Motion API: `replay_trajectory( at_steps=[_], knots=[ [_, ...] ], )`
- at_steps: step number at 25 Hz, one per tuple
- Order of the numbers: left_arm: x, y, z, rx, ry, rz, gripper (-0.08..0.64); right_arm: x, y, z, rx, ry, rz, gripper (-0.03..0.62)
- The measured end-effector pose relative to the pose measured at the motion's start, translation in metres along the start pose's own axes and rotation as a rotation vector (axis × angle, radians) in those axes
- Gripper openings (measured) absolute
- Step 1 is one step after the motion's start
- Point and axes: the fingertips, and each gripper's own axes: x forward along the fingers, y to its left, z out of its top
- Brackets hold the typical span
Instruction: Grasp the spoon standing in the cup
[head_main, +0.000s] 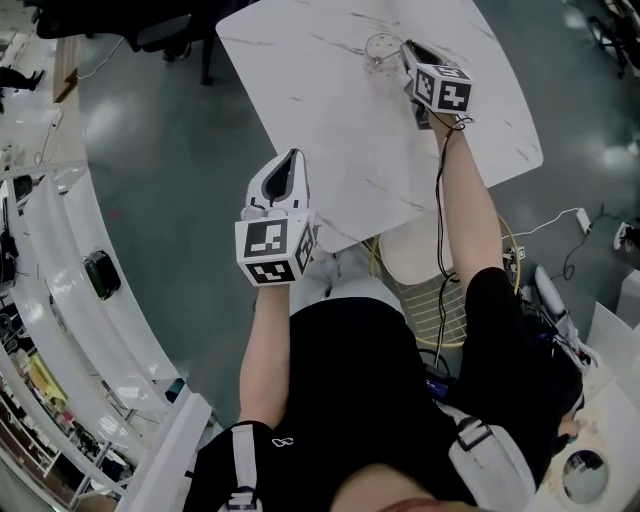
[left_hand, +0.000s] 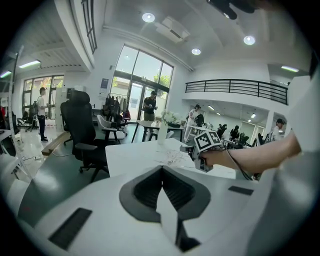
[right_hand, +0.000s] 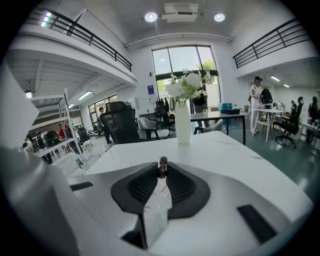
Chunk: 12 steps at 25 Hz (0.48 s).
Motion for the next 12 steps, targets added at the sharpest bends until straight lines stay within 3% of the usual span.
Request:
replay_trajectory(
  at_steps=[4,12],
  knots=[
    [-0.002,-0.002,0.011,-0.006,-0.036,-0.012,0.015,-0.027,0.014,0.029,-0.028,-0.075,0.037,0.054],
    [-0.004,-0.002,0.049,-0.041,-0.153,-0.049,0.015,-0.114,0.089,0.134,-0.152,-0.306,0.136,0.054]
  ],
)
